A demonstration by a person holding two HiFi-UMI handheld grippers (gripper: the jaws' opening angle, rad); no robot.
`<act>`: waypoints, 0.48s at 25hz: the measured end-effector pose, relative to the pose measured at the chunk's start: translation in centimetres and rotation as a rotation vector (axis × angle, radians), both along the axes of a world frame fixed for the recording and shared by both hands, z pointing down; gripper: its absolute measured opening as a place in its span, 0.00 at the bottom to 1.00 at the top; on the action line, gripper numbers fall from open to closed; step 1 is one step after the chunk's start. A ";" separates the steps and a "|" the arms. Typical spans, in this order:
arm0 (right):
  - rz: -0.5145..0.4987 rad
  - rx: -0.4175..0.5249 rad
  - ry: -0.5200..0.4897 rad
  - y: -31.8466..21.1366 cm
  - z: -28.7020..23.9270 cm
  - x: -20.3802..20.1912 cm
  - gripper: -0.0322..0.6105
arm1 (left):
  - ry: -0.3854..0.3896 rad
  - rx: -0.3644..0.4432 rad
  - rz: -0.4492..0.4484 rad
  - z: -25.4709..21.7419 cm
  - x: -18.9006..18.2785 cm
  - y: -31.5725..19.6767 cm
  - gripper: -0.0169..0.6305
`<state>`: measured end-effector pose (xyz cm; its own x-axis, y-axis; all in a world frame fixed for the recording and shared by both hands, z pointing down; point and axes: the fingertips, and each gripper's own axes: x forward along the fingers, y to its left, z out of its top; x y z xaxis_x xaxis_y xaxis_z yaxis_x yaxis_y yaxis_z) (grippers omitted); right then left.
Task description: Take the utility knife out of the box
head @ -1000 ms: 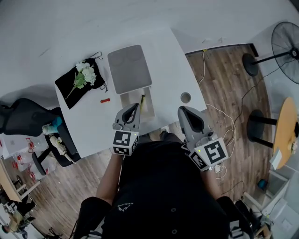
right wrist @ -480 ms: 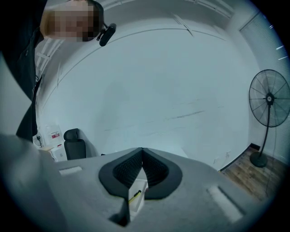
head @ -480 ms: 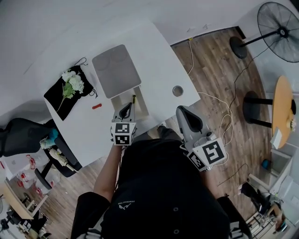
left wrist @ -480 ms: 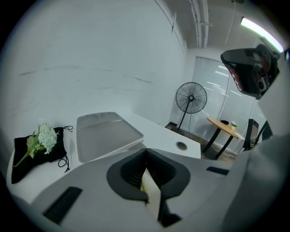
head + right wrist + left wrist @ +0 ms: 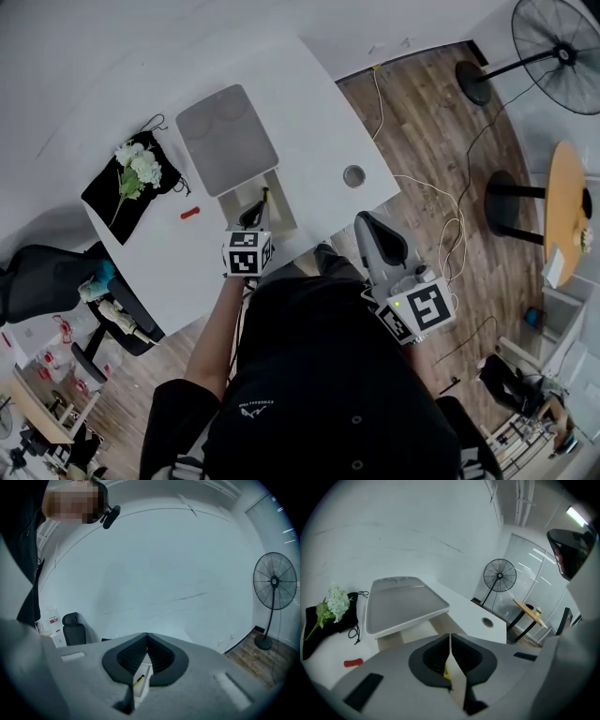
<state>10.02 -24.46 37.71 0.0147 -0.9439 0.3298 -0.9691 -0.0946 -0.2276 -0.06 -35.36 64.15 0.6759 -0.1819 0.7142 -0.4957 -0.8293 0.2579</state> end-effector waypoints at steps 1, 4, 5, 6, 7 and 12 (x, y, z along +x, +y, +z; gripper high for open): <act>0.004 -0.002 -0.002 0.0 0.0 0.0 0.06 | -0.008 -0.003 0.009 0.2 0.2 0.1 0.04; 0.017 -0.007 -0.009 0.2 0.2 0.2 0.06 | -0.039 0.006 0.016 0.8 0.5 -0.1 0.04; 0.021 -0.010 -0.012 0.2 0.4 0.2 0.06 | -0.052 0.004 0.015 1.2 0.5 -0.1 0.05; 0.025 -0.012 -0.014 0.2 0.5 0.2 0.06 | -0.068 -0.002 0.016 1.6 0.5 -0.1 0.14; 0.029 -0.013 -0.016 0.2 0.7 0.3 0.06 | -0.086 -0.011 0.016 2.1 0.5 -0.1 0.24; 0.054 -0.024 -0.023 0.4 0.9 0.7 0.06 | -0.167 -0.030 0.010 3.9 0.2 -0.3 0.24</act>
<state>10.68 -24.08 38.59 0.0571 -0.9340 0.3528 -0.9571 -0.1517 -0.2467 0.15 -35.64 68.09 0.5488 -0.1527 0.8219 -0.5253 -0.8278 0.1971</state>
